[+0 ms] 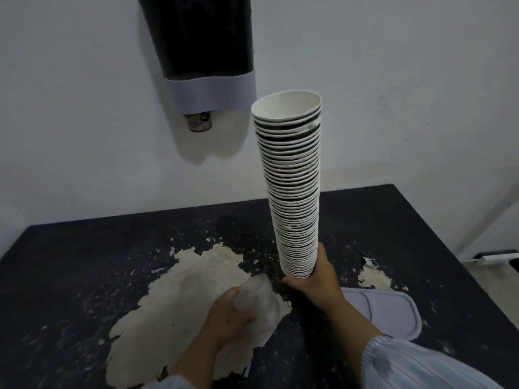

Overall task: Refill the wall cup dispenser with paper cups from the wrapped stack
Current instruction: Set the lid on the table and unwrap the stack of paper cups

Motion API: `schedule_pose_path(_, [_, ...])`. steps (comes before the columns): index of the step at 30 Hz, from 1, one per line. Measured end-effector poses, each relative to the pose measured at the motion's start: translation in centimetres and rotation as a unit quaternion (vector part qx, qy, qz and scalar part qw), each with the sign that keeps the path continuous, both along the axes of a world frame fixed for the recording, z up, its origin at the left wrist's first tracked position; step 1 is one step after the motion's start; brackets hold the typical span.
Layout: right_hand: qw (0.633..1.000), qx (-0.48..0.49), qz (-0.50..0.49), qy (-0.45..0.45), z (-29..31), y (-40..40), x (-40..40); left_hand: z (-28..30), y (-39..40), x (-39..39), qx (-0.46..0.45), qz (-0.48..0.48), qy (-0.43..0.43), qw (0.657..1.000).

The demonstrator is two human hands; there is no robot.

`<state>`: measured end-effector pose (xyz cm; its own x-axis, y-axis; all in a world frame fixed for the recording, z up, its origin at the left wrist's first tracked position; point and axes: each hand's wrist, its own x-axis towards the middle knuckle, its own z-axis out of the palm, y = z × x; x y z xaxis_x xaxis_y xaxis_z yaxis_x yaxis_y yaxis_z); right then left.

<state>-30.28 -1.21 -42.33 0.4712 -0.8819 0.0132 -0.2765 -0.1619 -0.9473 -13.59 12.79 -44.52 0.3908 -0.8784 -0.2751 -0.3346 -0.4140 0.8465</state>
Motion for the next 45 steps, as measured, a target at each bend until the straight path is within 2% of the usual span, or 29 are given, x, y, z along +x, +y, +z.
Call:
schedule_pose_path(10, [1.0, -0.002, -0.003, -0.007, -0.4, 0.3, -0.6, 1.2, 0.5, -0.9, -0.007, 0.006, 0.066, 0.998])
schedule_pose_path(18, [0.999, 0.031, 0.005, -0.015, -0.3, 0.4, -0.6, 3.1, 1.2, -0.9, -0.006, 0.029, 0.077, 0.997])
schedule_pose_path(23, [0.993, 0.111, -0.023, -0.016, -0.7, 2.1, -1.1, 3.4, 1.4, -1.0, 0.008, 0.054, 0.076, 0.996])
schedule_pose_path(27, [0.98, 0.178, -0.075, 0.055, -0.5, 4.7, -1.9, 3.9, 1.4, -1.4, 0.023, 0.086, 0.089, 0.992])
schedule_pose_path(30, [0.954, 0.282, -0.012, 0.099, 1.0, 6.7, -2.0, 4.5, 1.4, -1.9, 0.029, 0.119, 0.105, 0.987])
schedule_pose_path(33, [0.938, 0.335, 0.063, 0.064, 2.7, 8.1, -1.3, 5.1, 1.4, -2.2, 0.017, 0.155, 0.132, 0.979])
schedule_pose_path(36, [0.948, 0.303, 0.09, 0.032, 4.4, 8.6, -0.5, 5.7, 1.5, -2.2, -0.004, 0.197, 0.129, 0.972])
schedule_pose_path(38, [0.957, 0.263, 0.111, 0.041, 5.5, 8.5, -0.1, 6.6, 1.5, -2.2, -0.017, 0.209, 0.139, 0.968])
schedule_pose_path(43, [0.977, 0.158, 0.113, 0.084, 6.8, 8.4, 0.9, 9.1, 2.3, -2.2, -0.019, 0.15, 0.165, 0.975])
schedule_pose_path(45, [0.983, 0.124, 0.104, 0.09, 7.2, 8.3, 1.2, 9.5, 2.7, -1.8, -0.024, 0.12, 0.137, 0.983])
